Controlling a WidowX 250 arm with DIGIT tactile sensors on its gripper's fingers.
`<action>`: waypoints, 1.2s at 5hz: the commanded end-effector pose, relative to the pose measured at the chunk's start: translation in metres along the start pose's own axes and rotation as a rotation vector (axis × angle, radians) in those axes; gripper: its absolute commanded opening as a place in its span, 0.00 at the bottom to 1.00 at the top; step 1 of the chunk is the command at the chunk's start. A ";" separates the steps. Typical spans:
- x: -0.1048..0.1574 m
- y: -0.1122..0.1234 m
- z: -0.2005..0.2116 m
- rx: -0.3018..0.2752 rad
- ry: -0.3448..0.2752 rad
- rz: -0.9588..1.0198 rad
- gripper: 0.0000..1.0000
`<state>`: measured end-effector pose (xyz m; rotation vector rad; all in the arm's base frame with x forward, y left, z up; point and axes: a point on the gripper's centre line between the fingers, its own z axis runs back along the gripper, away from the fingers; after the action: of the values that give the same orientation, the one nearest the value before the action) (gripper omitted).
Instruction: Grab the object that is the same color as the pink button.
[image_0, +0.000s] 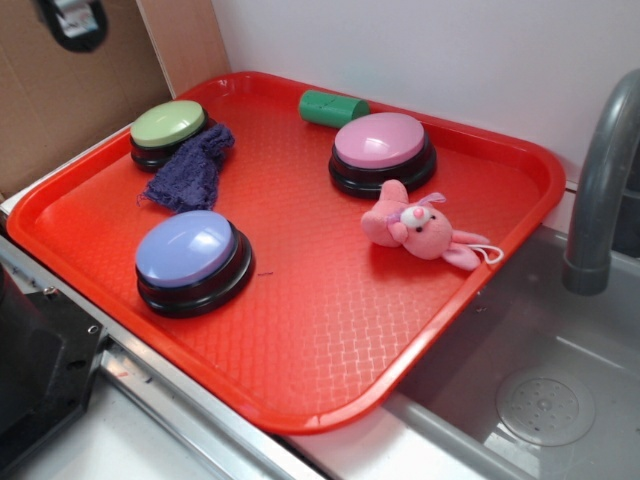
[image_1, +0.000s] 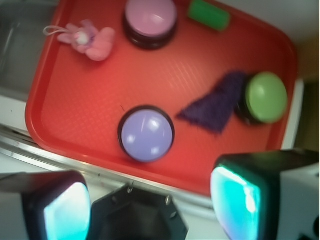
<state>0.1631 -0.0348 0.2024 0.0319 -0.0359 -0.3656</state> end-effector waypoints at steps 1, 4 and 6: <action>0.078 -0.018 -0.047 -0.004 -0.092 -0.500 1.00; 0.132 -0.051 -0.142 -0.116 -0.329 -1.152 1.00; 0.128 -0.062 -0.170 -0.191 -0.362 -1.237 1.00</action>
<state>0.2813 -0.1218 0.0251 -0.2332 -0.3185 -1.5939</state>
